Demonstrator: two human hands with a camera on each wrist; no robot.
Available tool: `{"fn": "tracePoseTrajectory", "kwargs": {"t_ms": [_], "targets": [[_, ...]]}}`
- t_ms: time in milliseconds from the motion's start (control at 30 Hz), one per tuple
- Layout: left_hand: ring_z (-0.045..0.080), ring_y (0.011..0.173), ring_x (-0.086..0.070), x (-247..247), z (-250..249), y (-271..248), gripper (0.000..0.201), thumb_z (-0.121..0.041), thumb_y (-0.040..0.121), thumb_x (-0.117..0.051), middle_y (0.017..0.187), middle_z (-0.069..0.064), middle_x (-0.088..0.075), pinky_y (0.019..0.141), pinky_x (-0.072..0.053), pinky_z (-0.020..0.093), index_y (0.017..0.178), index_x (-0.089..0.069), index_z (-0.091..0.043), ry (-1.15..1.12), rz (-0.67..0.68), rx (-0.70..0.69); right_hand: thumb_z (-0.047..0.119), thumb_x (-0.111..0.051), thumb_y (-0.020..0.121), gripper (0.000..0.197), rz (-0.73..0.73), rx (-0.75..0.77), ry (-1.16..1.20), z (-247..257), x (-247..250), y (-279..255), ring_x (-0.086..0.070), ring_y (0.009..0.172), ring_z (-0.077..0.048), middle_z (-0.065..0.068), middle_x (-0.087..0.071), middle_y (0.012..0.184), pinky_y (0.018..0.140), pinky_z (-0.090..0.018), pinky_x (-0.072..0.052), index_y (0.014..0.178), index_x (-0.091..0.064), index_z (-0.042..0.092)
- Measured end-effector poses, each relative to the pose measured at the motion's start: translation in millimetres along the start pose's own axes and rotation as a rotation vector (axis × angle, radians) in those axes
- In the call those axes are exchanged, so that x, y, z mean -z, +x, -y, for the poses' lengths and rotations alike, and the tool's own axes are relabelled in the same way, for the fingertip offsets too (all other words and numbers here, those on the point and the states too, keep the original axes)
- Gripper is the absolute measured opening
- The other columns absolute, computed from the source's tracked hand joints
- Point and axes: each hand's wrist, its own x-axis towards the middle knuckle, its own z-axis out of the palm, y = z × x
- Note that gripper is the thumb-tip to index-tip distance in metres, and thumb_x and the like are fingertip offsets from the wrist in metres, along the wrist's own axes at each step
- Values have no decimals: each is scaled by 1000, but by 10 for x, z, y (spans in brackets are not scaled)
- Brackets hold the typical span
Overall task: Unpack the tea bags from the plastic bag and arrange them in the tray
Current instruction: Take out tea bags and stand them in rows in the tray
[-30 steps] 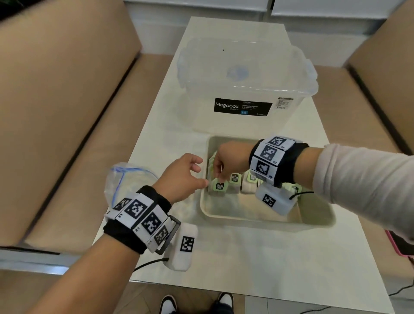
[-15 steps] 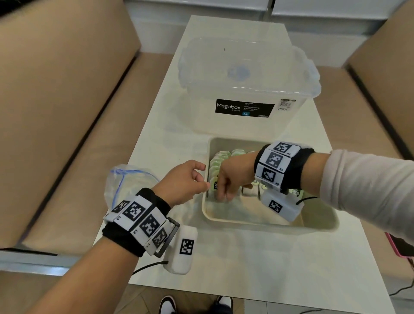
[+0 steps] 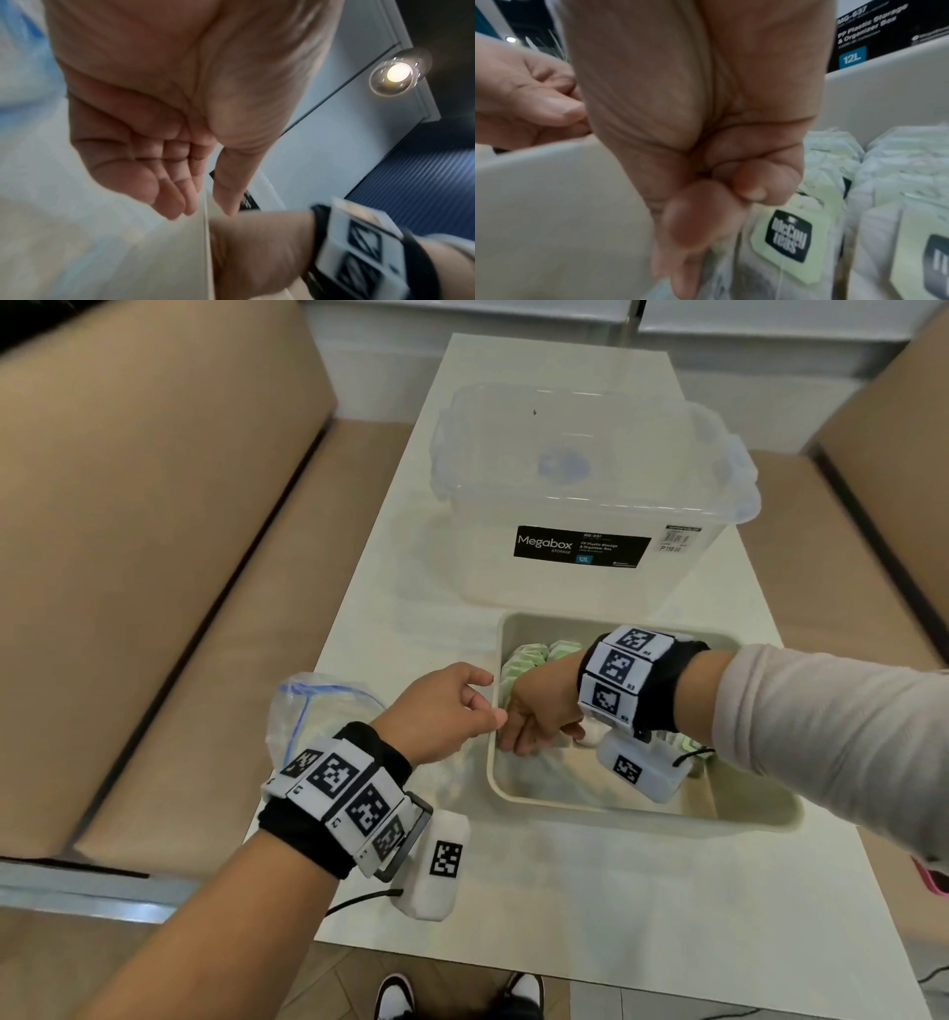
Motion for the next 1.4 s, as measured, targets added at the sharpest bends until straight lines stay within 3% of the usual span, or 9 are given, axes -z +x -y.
{"fn": "tracePoseTrajectory", "kwargs": {"t_ms": [233,400,533,633,767,1033,1167,1267,1400], "targets": [[1,58,-51,864,179,-266,19,-11,79,-67,82,-9,-59,57,-38,15,88,-62,-27,131,-353,-89,12,-68,82,15,-415,37,98,134,151,-546,-49,41,-5,9,-62,66,45,-16,-41,88,-69,25],[16,87,-44,1039,459,-506,25,-9,71,-71,96,4,-51,79,-36,28,68,-51,-25,402,-505,-13,14,-66,84,10,-668,104,258,550,133,-785,-45,35,0,6,-69,71,40,-13,-38,88,-69,22],[26,107,-44,821,762,-554,46,-15,66,-76,112,9,-44,93,-36,33,103,-49,-12,260,-533,106,13,-60,86,9,-732,202,363,1101,-93,-588,-51,40,-8,5,-71,73,45,-15,-42,89,-67,19],[30,109,-51,712,908,-586,83,-8,69,-75,118,12,-47,83,-41,29,134,-24,-3,37,-415,225,10,-54,86,17,-725,167,298,1449,-345,-180,-56,46,-7,4,-71,85,51,-14,-43,93,-68,18],[30,94,-53,683,989,-660,79,7,79,-54,116,20,-55,73,-39,27,145,-11,-5,2,-341,242,16,-52,89,10,-757,-130,-15,1734,-601,374,-62,92,-25,-7,-63,95,68,-27,-40,86,-59,9],[33,100,-56,743,1005,-806,88,5,81,-52,124,10,-51,85,-52,42,149,1,-11,-74,-309,162,11,-46,90,20,-845,-275,-106,1783,-662,583,-63,98,-28,-8,-66,106,71,-31,-41,100,-64,9],[23,66,-53,819,1000,-756,86,3,84,-47,80,-2,-47,65,-54,40,149,7,-13,-70,-322,167,18,-51,88,23,-862,-216,92,1656,-630,430,-62,95,-27,-5,-67,104,75,-30,-47,103,-68,17],[29,82,-59,878,990,-716,82,-2,86,-48,106,12,-58,76,-53,39,149,4,-12,-67,-311,179,21,-58,86,18,-885,-92,417,1540,-626,294,-63,78,-12,-1,-69,92,64,-19,-46,99,-69,19],[21,123,-46,926,967,-705,51,-16,91,-50,133,1,-51,100,-36,29,140,-35,-10,-71,-328,76,12,-62,85,7,-951,95,827,1493,-652,115,-43,37,-2,-2,-64,69,36,-15,-34,87,-68,15]]}}
